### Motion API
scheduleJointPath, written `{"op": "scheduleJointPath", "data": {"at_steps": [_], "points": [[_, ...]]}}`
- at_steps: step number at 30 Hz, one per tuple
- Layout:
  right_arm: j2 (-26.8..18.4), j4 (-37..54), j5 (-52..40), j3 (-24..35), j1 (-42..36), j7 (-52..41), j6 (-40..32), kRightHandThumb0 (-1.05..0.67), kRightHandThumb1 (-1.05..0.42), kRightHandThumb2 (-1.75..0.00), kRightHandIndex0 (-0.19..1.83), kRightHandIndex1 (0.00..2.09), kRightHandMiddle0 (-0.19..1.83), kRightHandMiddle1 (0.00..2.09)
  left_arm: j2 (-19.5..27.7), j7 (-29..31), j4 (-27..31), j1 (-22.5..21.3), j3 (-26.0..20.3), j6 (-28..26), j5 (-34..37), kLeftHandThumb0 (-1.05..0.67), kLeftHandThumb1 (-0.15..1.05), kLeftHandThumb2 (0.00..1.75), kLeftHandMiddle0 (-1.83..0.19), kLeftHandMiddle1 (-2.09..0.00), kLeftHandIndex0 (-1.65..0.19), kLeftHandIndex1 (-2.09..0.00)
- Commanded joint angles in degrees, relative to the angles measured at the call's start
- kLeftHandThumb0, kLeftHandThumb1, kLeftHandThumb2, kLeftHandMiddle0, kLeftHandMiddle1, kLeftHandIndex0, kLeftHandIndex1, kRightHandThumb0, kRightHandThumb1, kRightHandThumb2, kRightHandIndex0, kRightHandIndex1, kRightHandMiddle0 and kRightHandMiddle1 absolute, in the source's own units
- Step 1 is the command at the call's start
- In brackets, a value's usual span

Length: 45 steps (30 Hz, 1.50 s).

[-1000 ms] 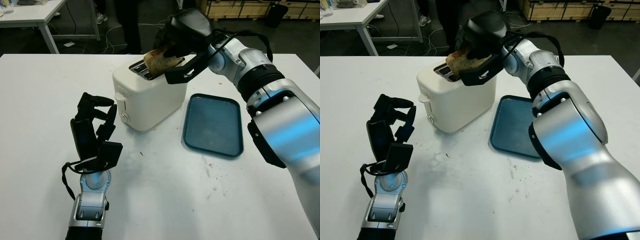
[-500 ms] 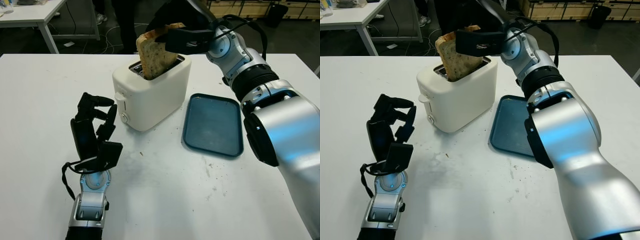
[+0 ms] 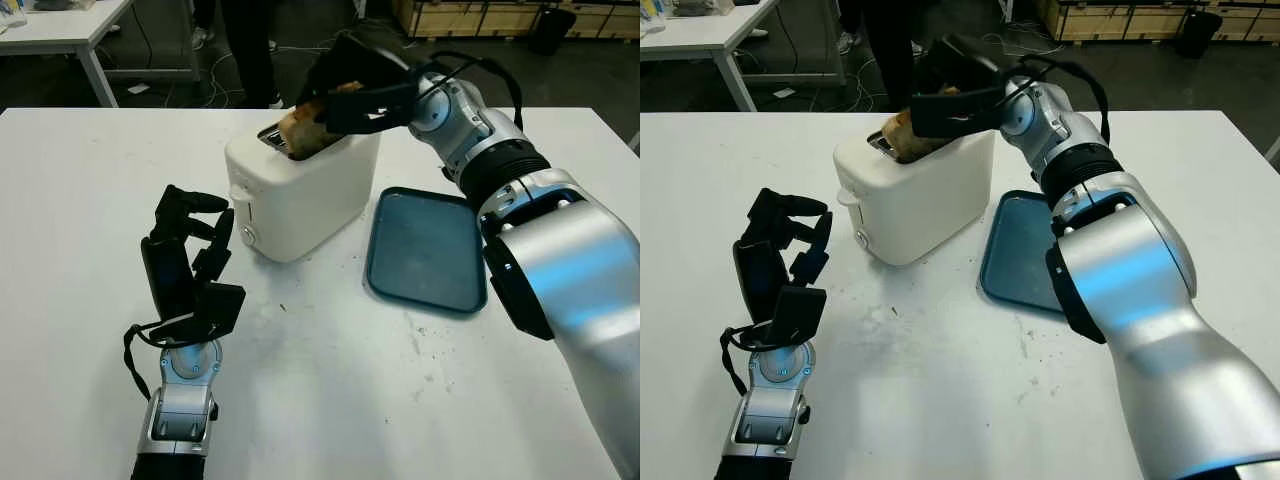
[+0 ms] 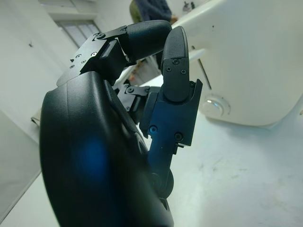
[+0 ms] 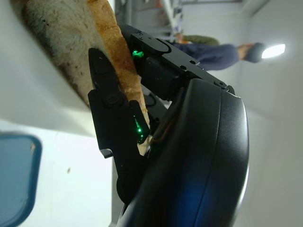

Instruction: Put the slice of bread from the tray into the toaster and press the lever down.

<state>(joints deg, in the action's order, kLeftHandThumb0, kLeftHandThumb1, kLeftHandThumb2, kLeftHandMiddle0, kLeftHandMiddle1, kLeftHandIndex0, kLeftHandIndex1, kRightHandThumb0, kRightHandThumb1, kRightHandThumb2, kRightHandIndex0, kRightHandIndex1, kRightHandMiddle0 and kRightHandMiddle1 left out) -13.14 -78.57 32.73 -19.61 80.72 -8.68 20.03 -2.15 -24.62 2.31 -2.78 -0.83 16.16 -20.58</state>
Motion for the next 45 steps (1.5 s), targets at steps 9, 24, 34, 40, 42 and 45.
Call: {"op": "scheduleJointPath", "data": {"at_steps": [9,24,34,40,42,45], "points": [[-2.4,0.5,3.6,-4.0,2.7,0.7,-2.0,-0.88,-0.85,-0.02,0.02,0.26,0.31,0.0,0.1,-0.1,-0.1,0.2,0.2,0.4,-0.2,-0.48,0.92,0.32,-0.6,-1.75,-0.51,-1.44],[-10.1,5.5,12.1,-10.1,-4.1,46.5,11.9,-0.11,-0.81,-0.6,0.23,0.78,0.6,0.14,0.4,0.3,-0.9,-0.4,0.1,0.8,0.2,-0.47,0.92,0.32,-0.6,-1.75,-0.5,-1.45],[-12.3,14.9,12.8,-8.8,-31.2,63.7,24.3,-0.21,-0.92,-0.16,0.83,0.43,0.93,0.07,1.4,1.4,-1.4,-1.4,0.2,0.8,0.8,-0.48,0.92,0.32,-0.62,-1.75,-0.51,-1.46],[-11.9,19.6,11.1,-7.2,-40.0,56.6,19.5,-0.27,-0.92,-0.34,0.68,0.23,0.75,0.0,1.3,1.7,-1.7,-1.8,0.7,0.7,0.4,-0.48,0.92,0.31,-0.62,-1.75,-0.52,-1.45],[-11.5,22.7,9.1,-6.0,-43.3,53.1,19.1,-0.27,-0.92,-0.35,0.63,0.17,0.69,0.0,1.3,1.7,-1.8,-1.7,0.7,0.7,0.5,-0.48,0.92,0.31,-0.62,-1.75,-0.52,-1.45],[-9.2,31.9,-0.4,-1.5,-52.0,45.9,21.3,-0.3,-0.92,-0.35,0.66,0.15,0.7,0.01,1.9,1.8,-1.9,-1.5,0.7,0.5,0.1,-0.48,0.92,0.31,-0.62,-1.75,-0.52,-1.44]]}}
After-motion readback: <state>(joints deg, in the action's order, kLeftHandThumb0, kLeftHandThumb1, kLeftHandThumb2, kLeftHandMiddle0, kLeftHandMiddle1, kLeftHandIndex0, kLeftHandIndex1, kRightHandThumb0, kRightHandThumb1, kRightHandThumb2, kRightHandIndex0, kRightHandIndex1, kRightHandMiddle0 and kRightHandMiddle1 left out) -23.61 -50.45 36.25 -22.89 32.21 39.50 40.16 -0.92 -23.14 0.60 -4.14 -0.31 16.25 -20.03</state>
